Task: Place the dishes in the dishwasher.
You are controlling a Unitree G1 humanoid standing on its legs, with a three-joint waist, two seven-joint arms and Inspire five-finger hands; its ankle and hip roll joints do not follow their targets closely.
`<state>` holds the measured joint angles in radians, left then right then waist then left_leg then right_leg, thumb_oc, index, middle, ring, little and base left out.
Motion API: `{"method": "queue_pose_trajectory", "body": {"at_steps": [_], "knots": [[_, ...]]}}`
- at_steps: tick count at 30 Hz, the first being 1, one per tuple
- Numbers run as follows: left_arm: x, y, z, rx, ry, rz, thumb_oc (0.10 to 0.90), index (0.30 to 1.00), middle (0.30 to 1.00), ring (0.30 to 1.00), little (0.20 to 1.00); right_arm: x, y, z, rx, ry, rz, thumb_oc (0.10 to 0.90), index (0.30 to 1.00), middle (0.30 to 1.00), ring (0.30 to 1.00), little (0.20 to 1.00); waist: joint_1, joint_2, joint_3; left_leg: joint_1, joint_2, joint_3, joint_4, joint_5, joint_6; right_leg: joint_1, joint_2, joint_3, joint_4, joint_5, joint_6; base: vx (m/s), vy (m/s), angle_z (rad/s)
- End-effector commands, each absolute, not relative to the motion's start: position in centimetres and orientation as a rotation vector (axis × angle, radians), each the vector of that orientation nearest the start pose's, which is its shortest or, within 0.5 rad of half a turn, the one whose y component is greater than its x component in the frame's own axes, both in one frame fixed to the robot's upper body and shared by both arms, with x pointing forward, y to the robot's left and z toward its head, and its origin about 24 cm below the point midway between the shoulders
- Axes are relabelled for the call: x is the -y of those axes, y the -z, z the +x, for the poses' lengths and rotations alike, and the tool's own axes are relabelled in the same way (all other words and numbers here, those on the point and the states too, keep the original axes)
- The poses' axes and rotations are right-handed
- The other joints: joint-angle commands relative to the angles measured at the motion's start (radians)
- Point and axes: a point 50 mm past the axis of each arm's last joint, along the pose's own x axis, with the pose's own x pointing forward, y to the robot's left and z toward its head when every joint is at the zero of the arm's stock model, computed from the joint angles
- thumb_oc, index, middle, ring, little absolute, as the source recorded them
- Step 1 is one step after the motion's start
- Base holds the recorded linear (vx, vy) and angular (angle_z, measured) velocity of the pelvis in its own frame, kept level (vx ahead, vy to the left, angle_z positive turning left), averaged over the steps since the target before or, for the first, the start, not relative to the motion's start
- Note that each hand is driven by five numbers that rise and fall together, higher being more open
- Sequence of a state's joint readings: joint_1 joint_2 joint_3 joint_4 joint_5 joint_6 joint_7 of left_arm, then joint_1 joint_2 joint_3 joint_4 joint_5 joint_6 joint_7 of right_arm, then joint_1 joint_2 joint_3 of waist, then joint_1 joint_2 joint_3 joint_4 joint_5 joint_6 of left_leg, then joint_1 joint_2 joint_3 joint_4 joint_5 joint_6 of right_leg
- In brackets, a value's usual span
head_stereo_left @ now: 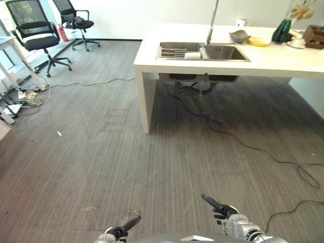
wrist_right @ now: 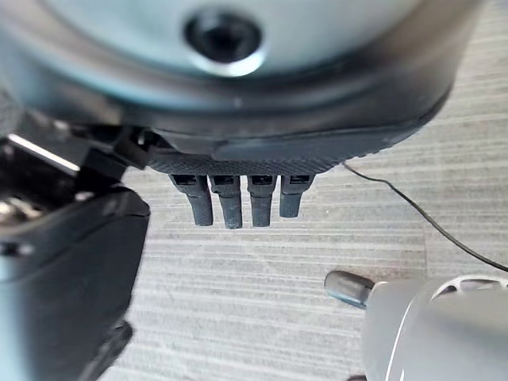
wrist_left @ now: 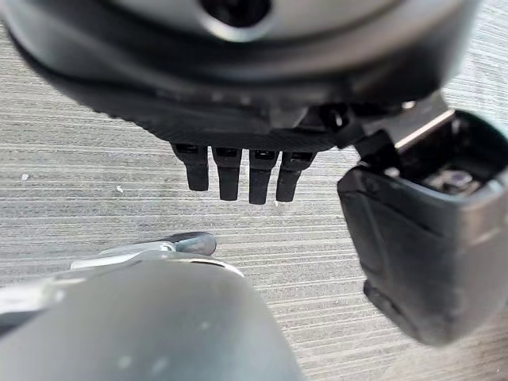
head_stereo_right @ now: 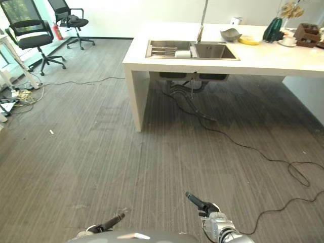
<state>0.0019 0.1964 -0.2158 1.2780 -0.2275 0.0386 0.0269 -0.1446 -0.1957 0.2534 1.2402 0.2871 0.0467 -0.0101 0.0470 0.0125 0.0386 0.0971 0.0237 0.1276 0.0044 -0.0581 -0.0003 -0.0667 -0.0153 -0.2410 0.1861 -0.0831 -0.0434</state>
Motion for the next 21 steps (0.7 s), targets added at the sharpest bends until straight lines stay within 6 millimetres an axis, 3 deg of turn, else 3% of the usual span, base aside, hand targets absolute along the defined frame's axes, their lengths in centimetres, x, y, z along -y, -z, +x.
{"method": "queue_pose_trajectory", "body": {"at_steps": [1,9,13,21], "knots": [[-19.0,16.9,9.9,-1.245,-0.082,0.072,0.800,0.900,0.900,0.900,0.900,20.3,14.6,16.3,-1.099,0.021,-0.170,0.800,0.900,0.900,0.900,0.900,-0.005,-0.016,0.049,0.022,0.020,0.043,-0.092,0.104,-0.071,0.192,-0.040,-0.006,-0.273,0.100,0.154,0.00,0.002,0.03],[-17.0,16.8,10.6,-1.204,0.001,0.085,0.800,0.900,0.900,0.900,0.900,19.7,15.1,15.3,-1.115,0.009,-0.165,0.800,0.900,0.900,0.900,0.900,-0.017,-0.006,0.055,0.031,0.021,0.040,-0.092,0.101,-0.072,0.206,-0.044,-0.014,-0.273,0.094,0.155,0.00,0.004,0.04],[-16.1,15.4,13.3,-1.044,-0.078,-0.024,0.800,0.900,0.900,0.900,0.900,19.5,15.5,14.3,-1.126,0.101,-0.064,0.800,0.900,0.900,0.900,0.900,-0.019,-0.008,0.059,0.033,0.022,0.036,-0.092,0.102,-0.074,0.209,-0.043,-0.017,-0.273,0.091,0.155,0.00,-0.009,0.02],[-15.8,14.4,13.6,-0.955,-0.104,-0.033,0.800,0.900,0.900,0.900,0.900,18.4,15.7,13.6,-1.112,0.125,-0.036,0.800,0.900,0.900,0.900,0.900,-0.016,-0.011,0.064,0.030,0.023,0.038,-0.092,0.104,-0.075,0.207,-0.044,-0.020,-0.273,0.093,0.158,0.00,-0.002,0.01]]}}
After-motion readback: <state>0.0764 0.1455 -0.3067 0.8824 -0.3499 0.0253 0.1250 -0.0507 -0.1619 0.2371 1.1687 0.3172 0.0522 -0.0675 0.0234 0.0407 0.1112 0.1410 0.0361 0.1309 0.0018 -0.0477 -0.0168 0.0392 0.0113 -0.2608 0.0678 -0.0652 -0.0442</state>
